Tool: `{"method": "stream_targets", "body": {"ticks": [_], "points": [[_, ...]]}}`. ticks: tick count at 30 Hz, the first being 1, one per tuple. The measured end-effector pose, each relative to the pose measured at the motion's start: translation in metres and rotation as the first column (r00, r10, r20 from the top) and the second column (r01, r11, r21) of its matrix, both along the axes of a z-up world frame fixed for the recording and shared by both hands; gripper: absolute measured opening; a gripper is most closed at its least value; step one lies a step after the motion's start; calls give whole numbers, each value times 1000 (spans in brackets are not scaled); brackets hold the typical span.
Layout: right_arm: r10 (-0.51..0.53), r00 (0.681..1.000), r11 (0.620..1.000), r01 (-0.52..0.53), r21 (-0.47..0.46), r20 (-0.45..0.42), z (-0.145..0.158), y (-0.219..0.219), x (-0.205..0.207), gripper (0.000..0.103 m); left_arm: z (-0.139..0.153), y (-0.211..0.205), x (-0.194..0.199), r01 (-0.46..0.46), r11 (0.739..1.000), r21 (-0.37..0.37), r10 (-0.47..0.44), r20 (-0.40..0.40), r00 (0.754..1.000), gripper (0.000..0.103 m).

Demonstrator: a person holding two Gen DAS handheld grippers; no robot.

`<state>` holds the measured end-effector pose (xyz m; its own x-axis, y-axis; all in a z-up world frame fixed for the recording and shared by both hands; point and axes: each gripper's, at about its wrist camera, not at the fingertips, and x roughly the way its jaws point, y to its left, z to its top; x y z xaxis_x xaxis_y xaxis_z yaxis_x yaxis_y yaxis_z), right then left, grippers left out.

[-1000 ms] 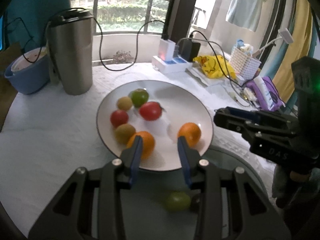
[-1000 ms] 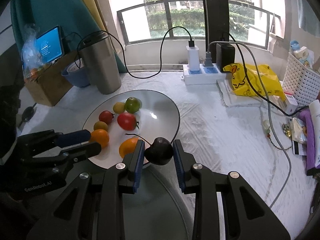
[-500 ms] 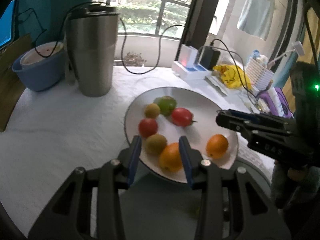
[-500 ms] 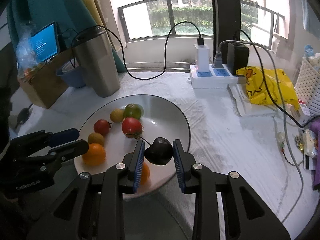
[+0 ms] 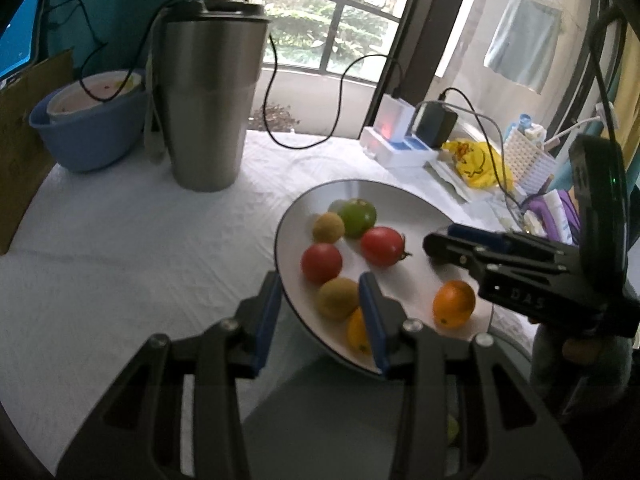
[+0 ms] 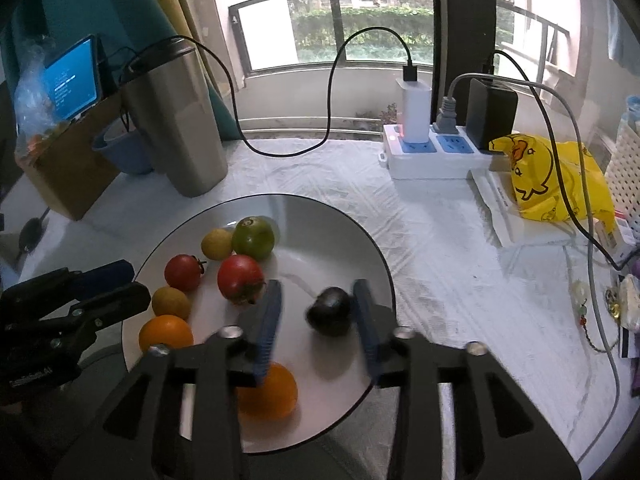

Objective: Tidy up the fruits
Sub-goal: 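Move the open left tool to a green plum while the right tool approaches another dark plum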

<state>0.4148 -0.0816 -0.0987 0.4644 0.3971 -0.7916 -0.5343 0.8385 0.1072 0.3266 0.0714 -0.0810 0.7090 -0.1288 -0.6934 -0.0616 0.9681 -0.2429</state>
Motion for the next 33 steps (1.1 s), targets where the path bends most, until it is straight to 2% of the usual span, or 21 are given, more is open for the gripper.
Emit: {"method": "stream_targets", "body": {"ticks": [17,33], "points": [[2,999,1000,-2,8,42,28,-13,-48,42,20,-14,-39,17,999,42,-19,41,999,42],[2,999,1000,-3,21,54,36,-30,-98,42,29,-28,-81,25,998,58,-29,61,998,42]]}}
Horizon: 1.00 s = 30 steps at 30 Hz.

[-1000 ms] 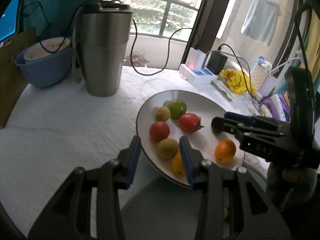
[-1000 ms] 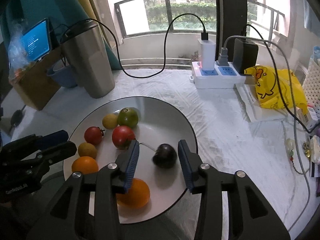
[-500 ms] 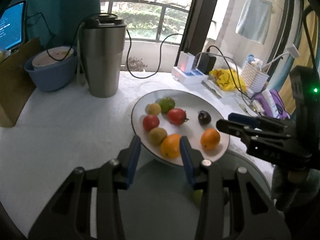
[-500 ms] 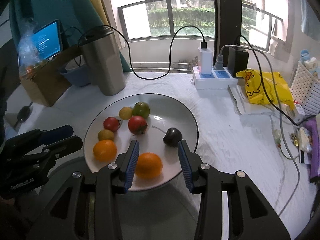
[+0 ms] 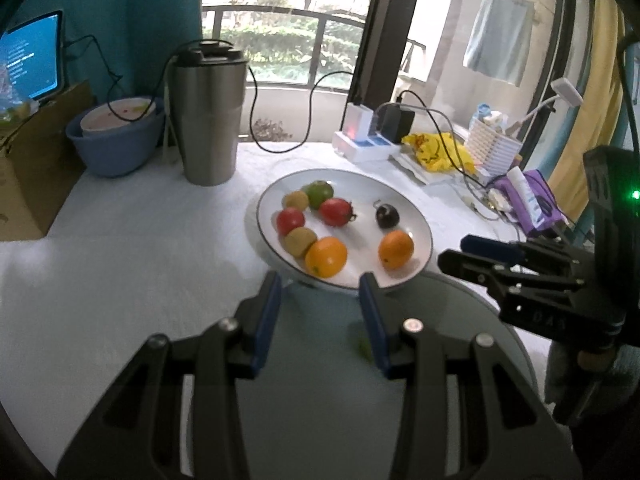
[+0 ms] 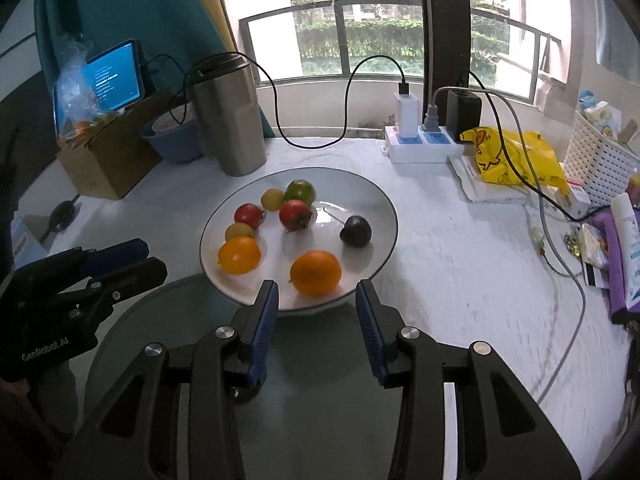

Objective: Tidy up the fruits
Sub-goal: 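Move the open left tool to a green plum while the right tool approaches another dark plum, then grasp the dark plum with the right tool while the left tool grasps the green plum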

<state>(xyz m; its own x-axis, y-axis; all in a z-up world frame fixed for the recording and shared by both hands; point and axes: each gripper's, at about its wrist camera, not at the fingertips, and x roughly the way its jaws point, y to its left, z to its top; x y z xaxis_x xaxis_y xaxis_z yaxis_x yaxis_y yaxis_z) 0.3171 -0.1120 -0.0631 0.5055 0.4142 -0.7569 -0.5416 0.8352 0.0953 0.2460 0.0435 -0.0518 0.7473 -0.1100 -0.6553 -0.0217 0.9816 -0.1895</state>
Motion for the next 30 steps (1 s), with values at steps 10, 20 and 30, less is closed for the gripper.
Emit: {"method": "stream_targets", "body": {"ticks": [10,20,30], "points": [[8,1000,1000,-9,-4,-23,-10,-7,-30,42,-6,-10,-23,9,1000,-3,-9,-10,1000,42],[14,998,999,-16,-38,-64,-30,-15,-52,42,-18,-11,-38,12,1000,-11,-12,-30,999,42],[63,995,996,-67,-50,-75,-37,3,-58,42,-24,-6,-45,5,1000,-21,-6,-38,999,42]]}}
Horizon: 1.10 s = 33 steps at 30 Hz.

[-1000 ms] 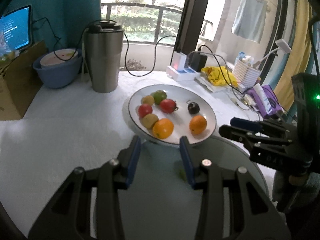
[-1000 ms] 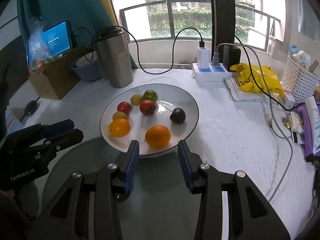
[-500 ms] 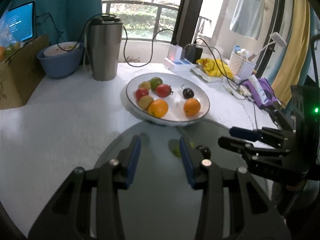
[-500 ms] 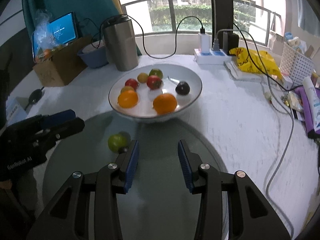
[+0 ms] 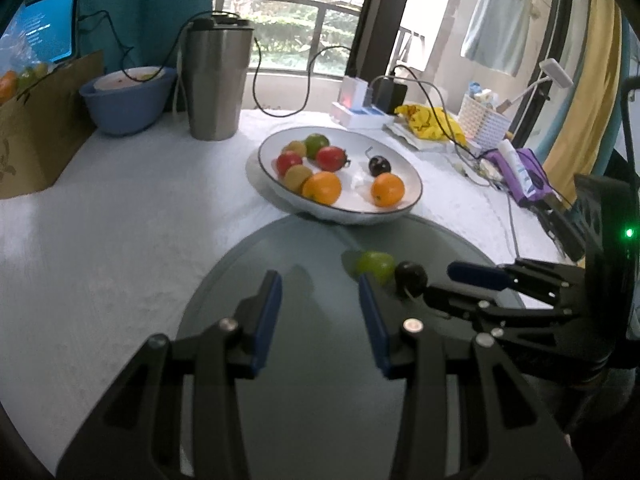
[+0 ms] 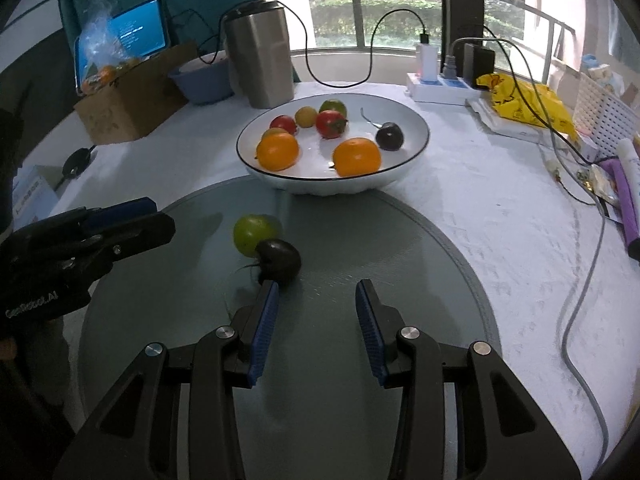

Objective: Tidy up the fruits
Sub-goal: 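Grasp the dark plum with the right tool while the left tool grasps the green plum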

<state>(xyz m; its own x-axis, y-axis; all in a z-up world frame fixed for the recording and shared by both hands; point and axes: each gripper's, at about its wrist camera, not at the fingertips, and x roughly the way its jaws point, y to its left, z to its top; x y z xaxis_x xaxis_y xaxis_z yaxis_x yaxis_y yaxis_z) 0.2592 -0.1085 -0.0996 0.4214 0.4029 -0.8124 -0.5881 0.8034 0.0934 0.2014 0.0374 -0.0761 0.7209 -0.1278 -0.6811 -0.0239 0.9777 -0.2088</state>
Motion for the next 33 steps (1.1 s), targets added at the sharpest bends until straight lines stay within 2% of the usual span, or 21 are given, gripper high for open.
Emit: {"method": "stream_targets", "body": {"ticks": [13,17,25,33], "points": [[82,997,996,-82,-20,-4,-8,24,6,42,-7,7,7,-13,1000,-4,12,-17,1000,42],[96,995,995,-96,-7,-6,-7,23,5,30,-8,6,11,-14,1000,-1,14,-25,1000,42],[66,998,998,-66,23,13,3,5,9,30,-8,-8,20,8,1000,11,-8,-36,999,42],[-4,1000,999,3,42,17,5,-26,24,30,-13,-36,36,71,998,0,-70,-70,995,42]]}}
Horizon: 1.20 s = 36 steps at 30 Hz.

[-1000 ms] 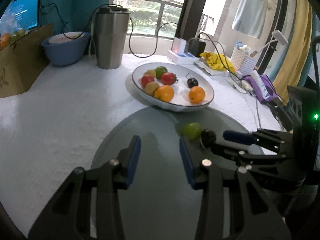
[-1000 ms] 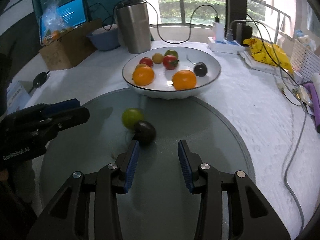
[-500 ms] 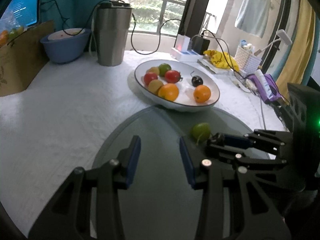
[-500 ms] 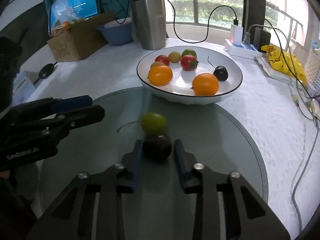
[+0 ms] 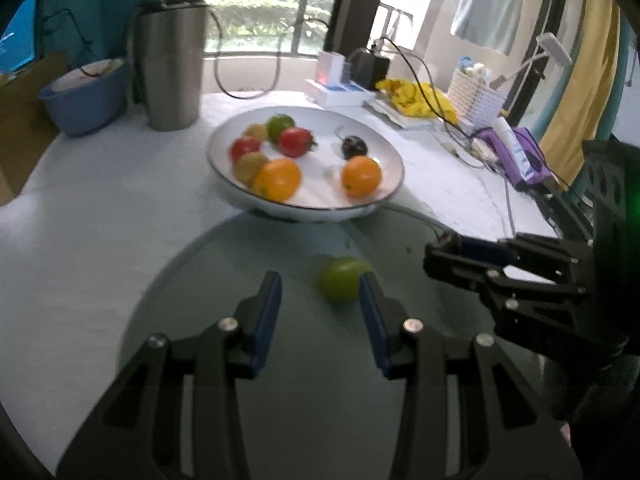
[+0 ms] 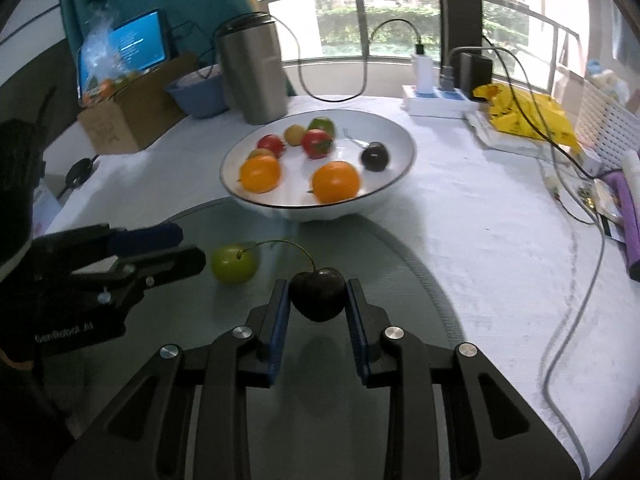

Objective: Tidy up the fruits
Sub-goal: 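Grasp the dark plum with the right tool while the left tool grasps the green plum, then release the green plum into the white bowl with the left tool while the right tool releases the dark plum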

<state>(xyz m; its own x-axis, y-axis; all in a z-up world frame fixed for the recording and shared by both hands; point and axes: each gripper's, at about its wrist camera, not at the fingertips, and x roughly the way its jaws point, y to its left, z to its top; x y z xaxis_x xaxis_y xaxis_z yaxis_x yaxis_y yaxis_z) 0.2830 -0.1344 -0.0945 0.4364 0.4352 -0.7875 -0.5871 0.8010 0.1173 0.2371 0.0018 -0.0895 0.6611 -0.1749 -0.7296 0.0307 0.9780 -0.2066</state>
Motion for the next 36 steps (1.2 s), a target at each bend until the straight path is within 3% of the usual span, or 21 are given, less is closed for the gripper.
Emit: {"method": "stream_targets", "body": {"ticks": [11,16,36], "points": [[-30,1000,999,30,17,-5,0,-18,13,30,-11,-23,24,65,998,1,-65,-41,997,41],[-37,999,999,37,22,1,2,-21,18,30,-11,-25,27,73,997,17,-73,-43,996,29],[-38,998,999,36,31,52,25,-13,37,30,28,-17,33,70,997,24,-72,81,994,28]]}}
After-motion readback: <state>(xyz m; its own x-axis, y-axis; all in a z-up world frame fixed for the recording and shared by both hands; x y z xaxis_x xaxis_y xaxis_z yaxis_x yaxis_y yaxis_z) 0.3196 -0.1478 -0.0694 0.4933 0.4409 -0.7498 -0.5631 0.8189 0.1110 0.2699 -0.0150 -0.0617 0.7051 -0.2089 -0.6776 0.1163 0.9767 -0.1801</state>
